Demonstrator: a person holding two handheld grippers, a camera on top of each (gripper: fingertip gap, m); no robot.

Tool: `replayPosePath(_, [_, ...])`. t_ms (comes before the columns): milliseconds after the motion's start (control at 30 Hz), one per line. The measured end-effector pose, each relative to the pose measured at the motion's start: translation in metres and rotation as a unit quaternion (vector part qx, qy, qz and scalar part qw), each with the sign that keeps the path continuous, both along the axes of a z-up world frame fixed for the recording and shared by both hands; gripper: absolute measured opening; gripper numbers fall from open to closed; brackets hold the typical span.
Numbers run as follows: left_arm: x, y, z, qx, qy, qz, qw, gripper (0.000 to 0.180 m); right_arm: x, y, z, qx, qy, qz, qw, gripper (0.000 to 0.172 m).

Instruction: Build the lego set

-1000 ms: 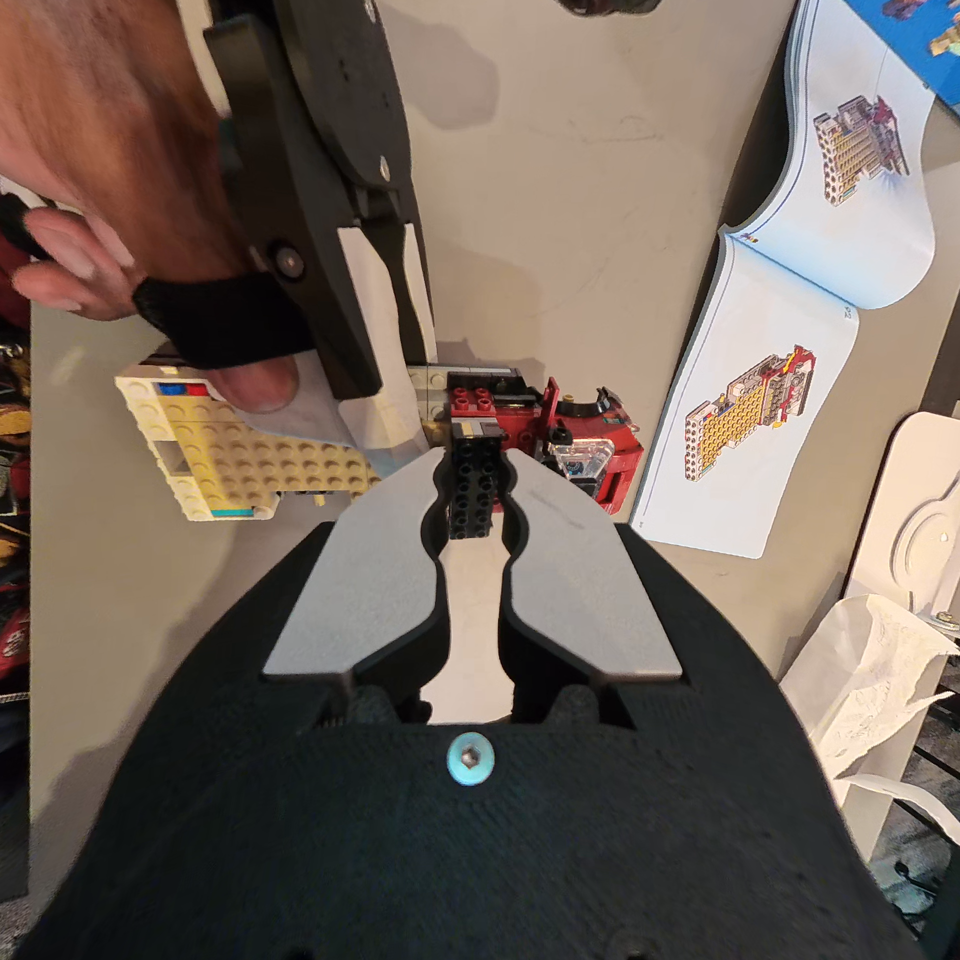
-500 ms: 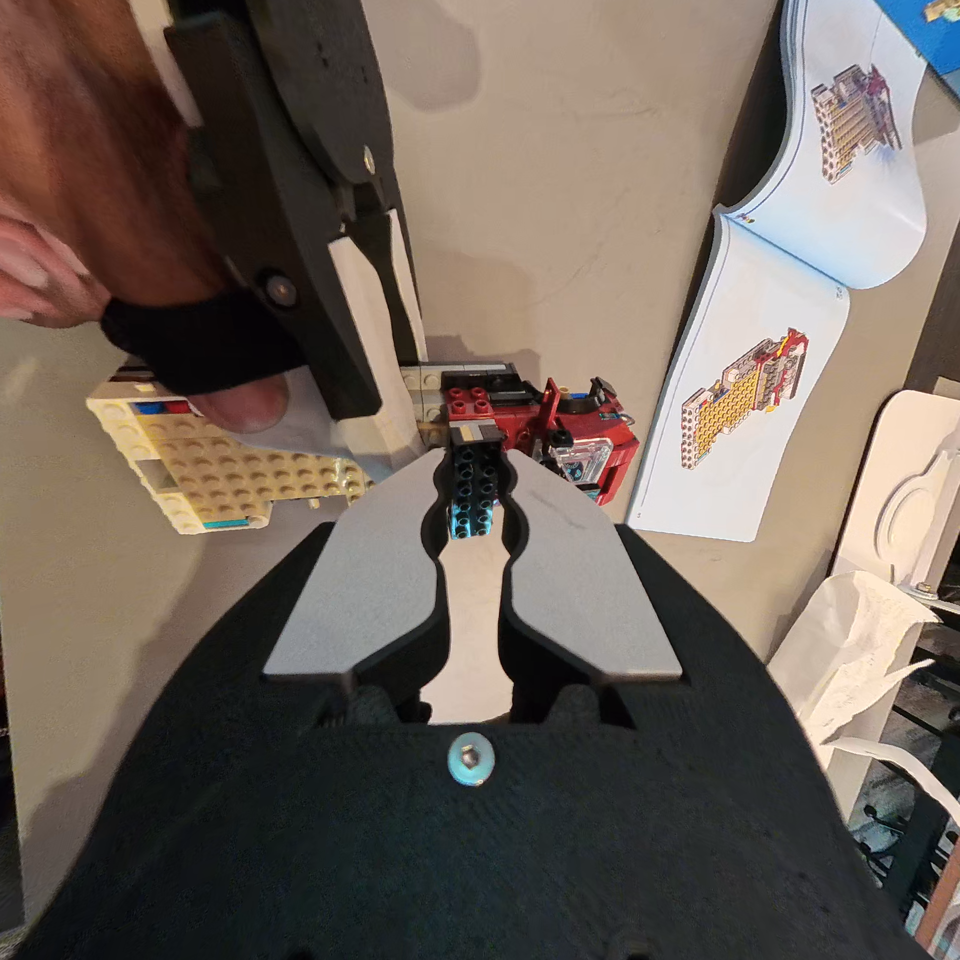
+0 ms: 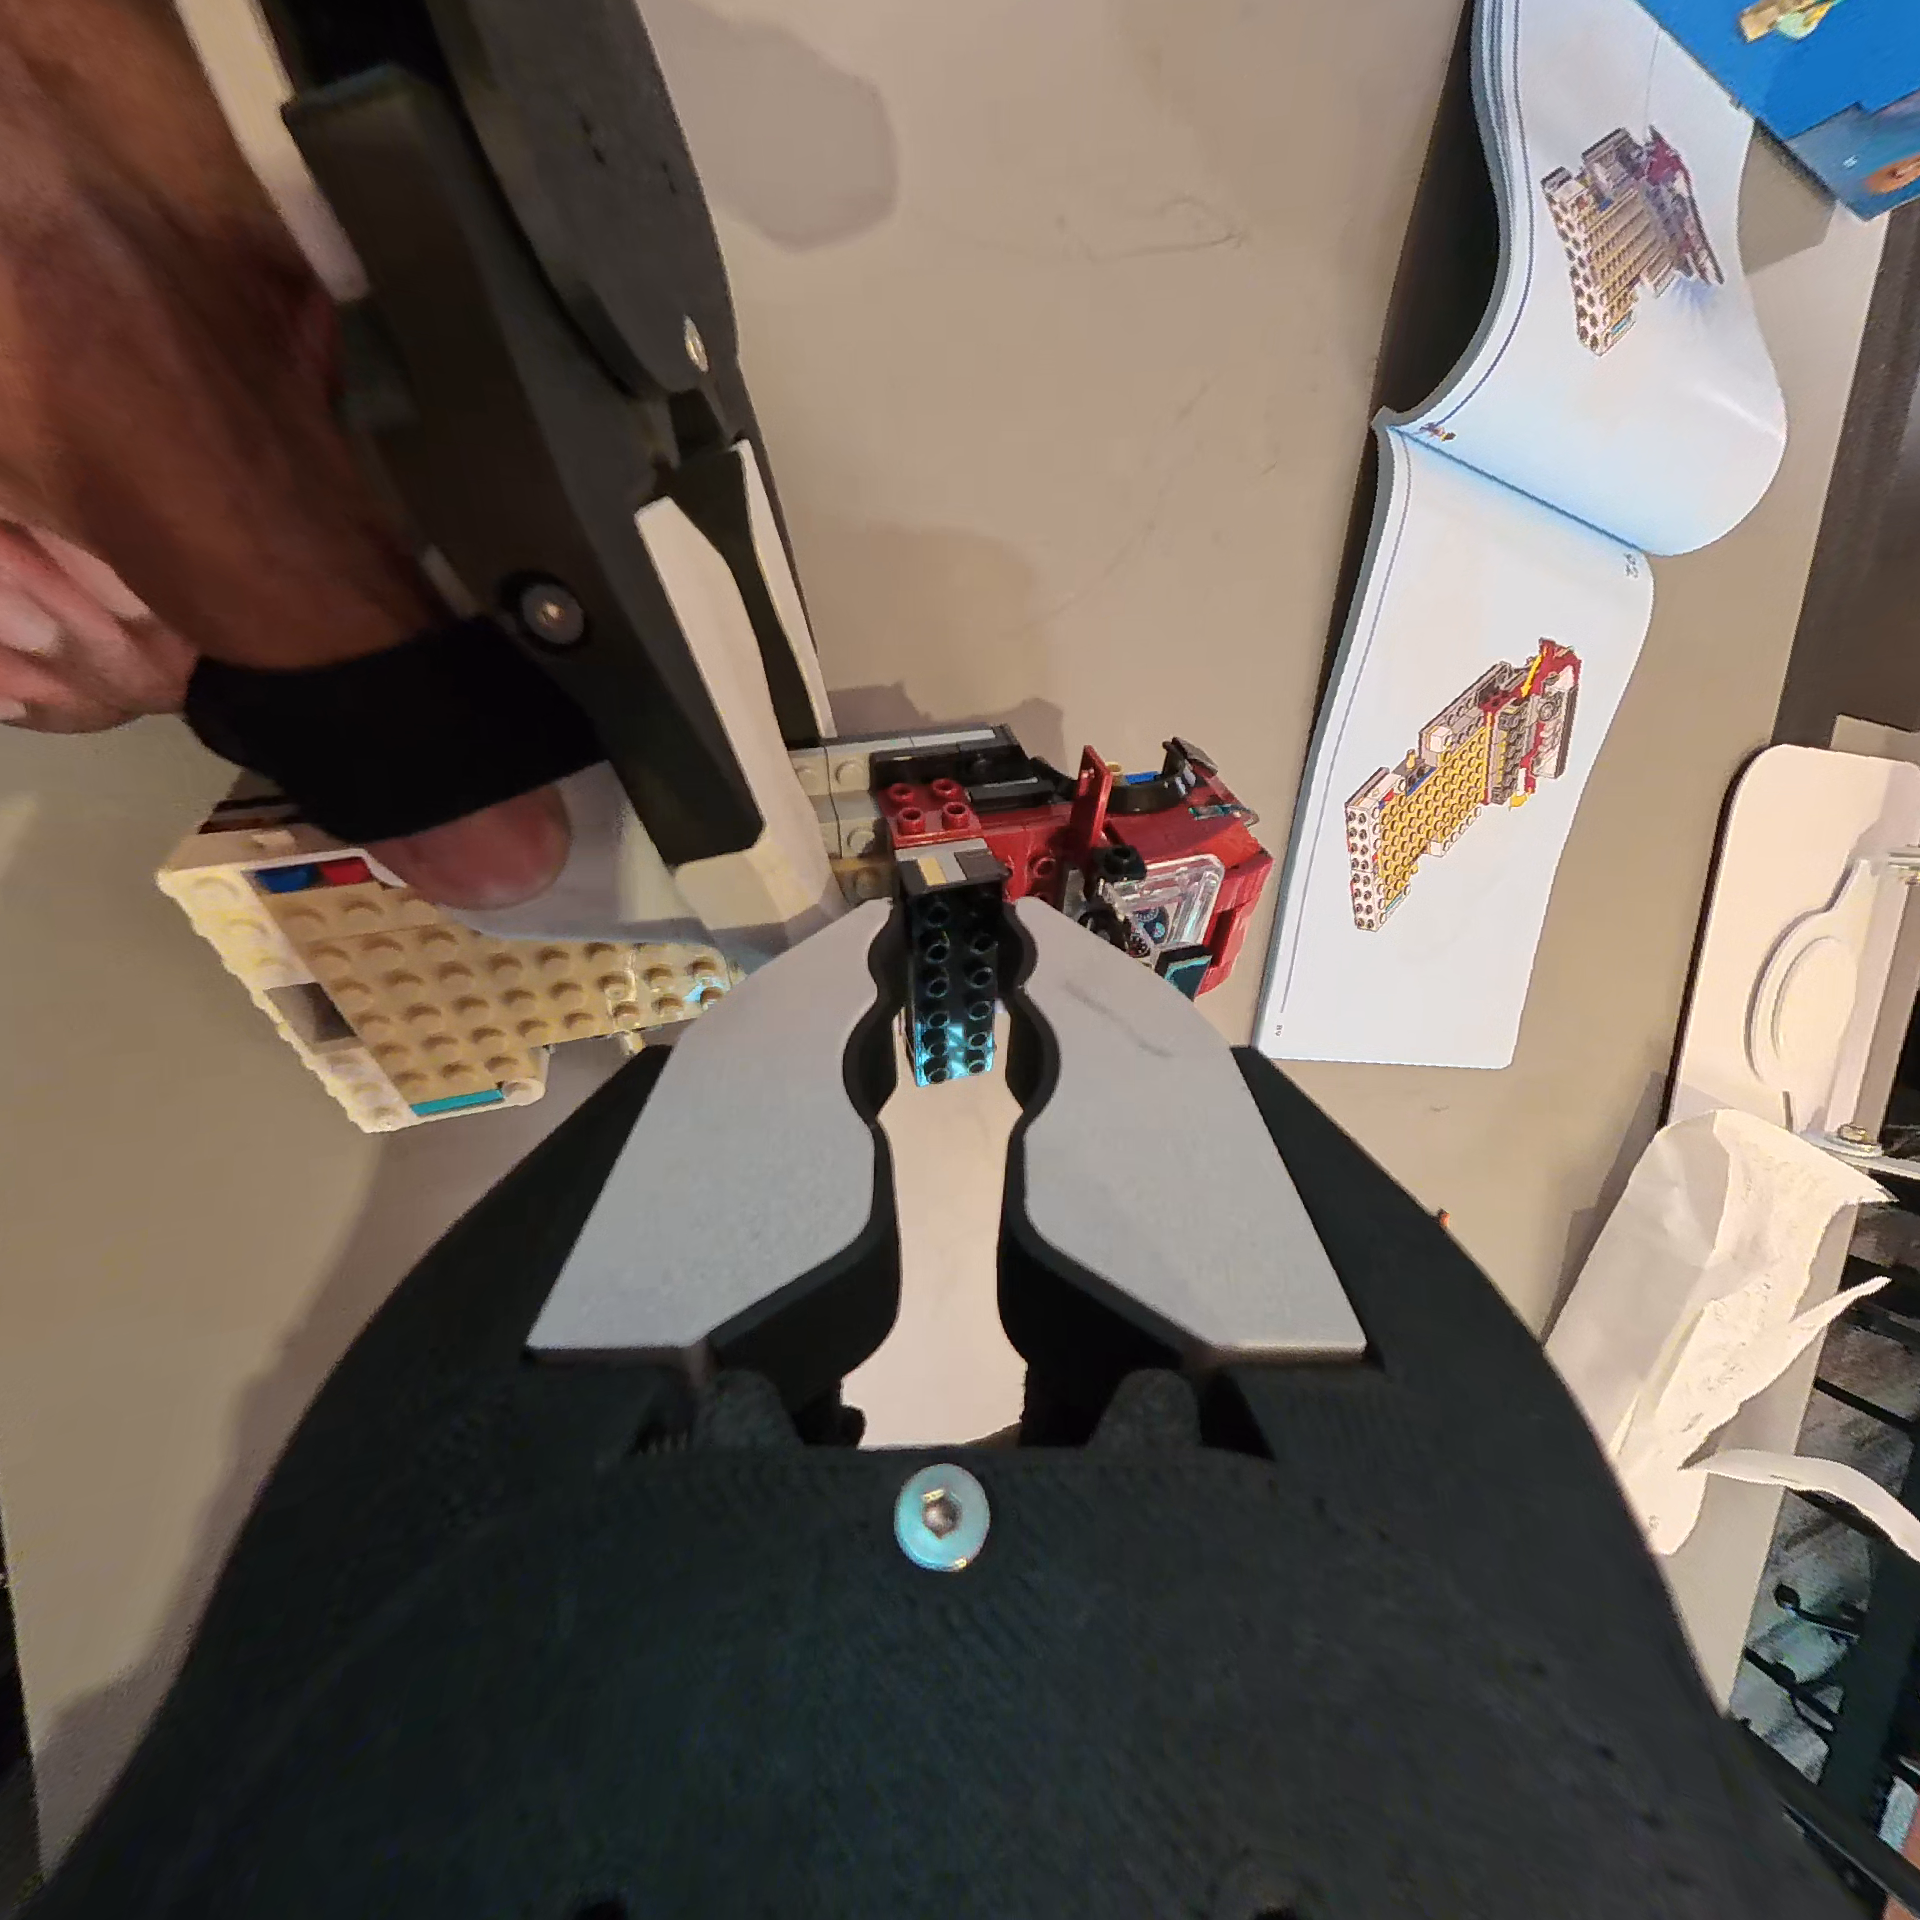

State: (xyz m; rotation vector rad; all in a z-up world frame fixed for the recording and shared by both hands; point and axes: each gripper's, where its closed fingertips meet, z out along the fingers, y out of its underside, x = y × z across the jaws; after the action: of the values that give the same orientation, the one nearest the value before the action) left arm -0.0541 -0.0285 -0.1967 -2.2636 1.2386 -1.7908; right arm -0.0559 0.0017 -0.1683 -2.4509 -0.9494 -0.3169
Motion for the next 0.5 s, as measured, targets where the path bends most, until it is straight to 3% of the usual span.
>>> replayPosePath(133, [-0.0006,-0.0008,0.0006,-0.004,-0.003,-0.003,1.000,0.023,-0.0008,-0.0006,0.0005,0.000,0.003,0.005,1.000,0.016])
replayPosePath(367, [0.0005,0.0014,0.0067,-0.102,-0.017,0.002,0.995,0.023,0.0025,0.0017,0.0036,0.001,0.019,0.014,1.000,0.017])
replayPosePath(500, [0.0000,0.0058,0.0069,-0.106,-0.017,0.010,0.994,0.023,0.0050,0.0006,0.0022,-0.003,0.023,0.012,1.000,0.021])
